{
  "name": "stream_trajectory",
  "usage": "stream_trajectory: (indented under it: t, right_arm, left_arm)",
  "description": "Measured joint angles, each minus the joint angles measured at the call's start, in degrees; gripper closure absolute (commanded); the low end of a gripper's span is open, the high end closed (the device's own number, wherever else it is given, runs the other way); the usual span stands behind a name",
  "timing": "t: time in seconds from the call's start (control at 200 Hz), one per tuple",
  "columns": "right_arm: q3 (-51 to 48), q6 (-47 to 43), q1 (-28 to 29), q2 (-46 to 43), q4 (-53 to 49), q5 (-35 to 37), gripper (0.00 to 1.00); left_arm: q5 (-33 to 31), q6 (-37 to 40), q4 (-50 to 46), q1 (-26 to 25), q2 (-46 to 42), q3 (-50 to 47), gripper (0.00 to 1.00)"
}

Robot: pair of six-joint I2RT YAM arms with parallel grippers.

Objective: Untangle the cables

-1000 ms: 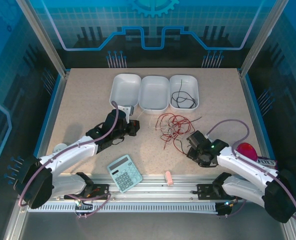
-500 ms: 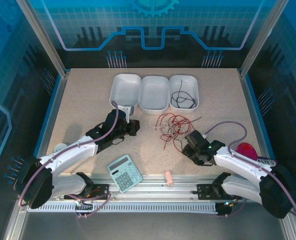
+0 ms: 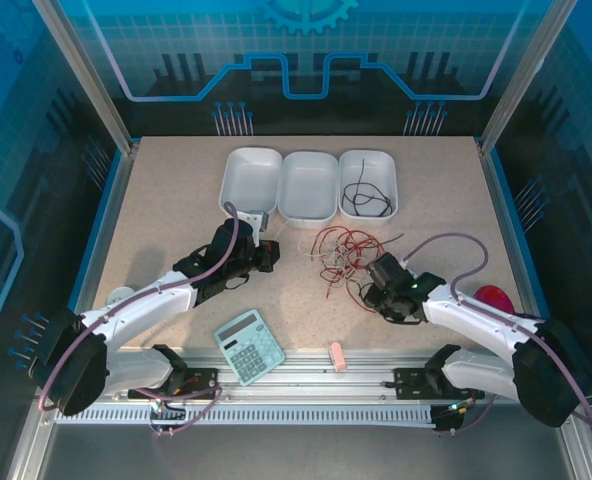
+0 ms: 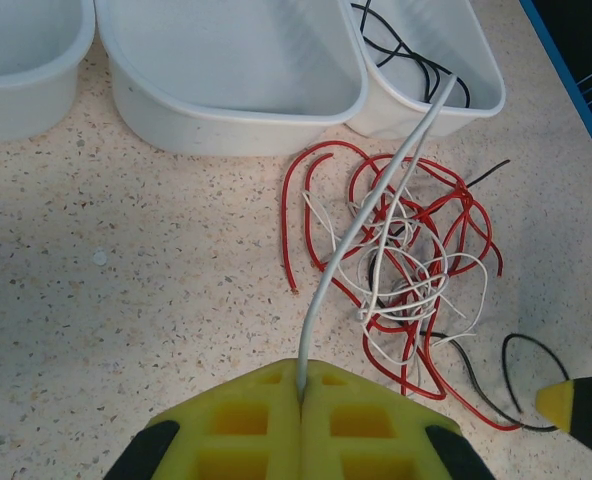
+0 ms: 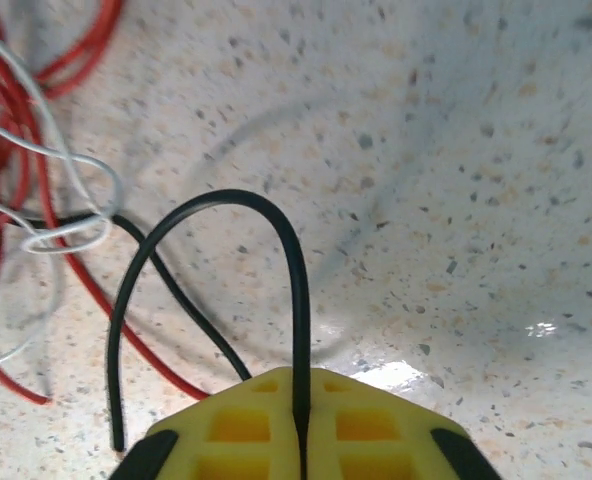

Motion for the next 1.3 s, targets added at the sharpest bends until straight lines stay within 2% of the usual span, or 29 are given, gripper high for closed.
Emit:
stream_trajectory:
  t: [0.07,0.285,0.615,0.896,1.301]
  right_arm:
    - [1.92,-1.18,0.00,-1.01,-2.05,1.44,1.00]
    - [8.31,-5.88,0.28,-2.43,-8.68,7.37,1.00]
    - [22.23,-17.92,2.95,-6.34,-15.87,16.81,1.00]
    - [28.98,-26.88,3.45,-11.43,-16.44,16.48,1.00]
    - [36.74,-33.94,3.61,-9.68,-14.27,13.57,1.00]
  left_arm:
    - [-0.13,0.00,-0.02,0.00,0.00,0.00,1.00]
    - [-1.31,0.00,-0.31,0.00,0.00,-0.52,1.00]
    - [-2.12,0.15,-0.52,0.00,0.24,-2.56,0.98]
    - [-2.10,0.22,-0.48,0.00,1.75,-3.41,0.96]
    - [-2.38,0.13,0.96,0.00,4.92,-3.41,0.97]
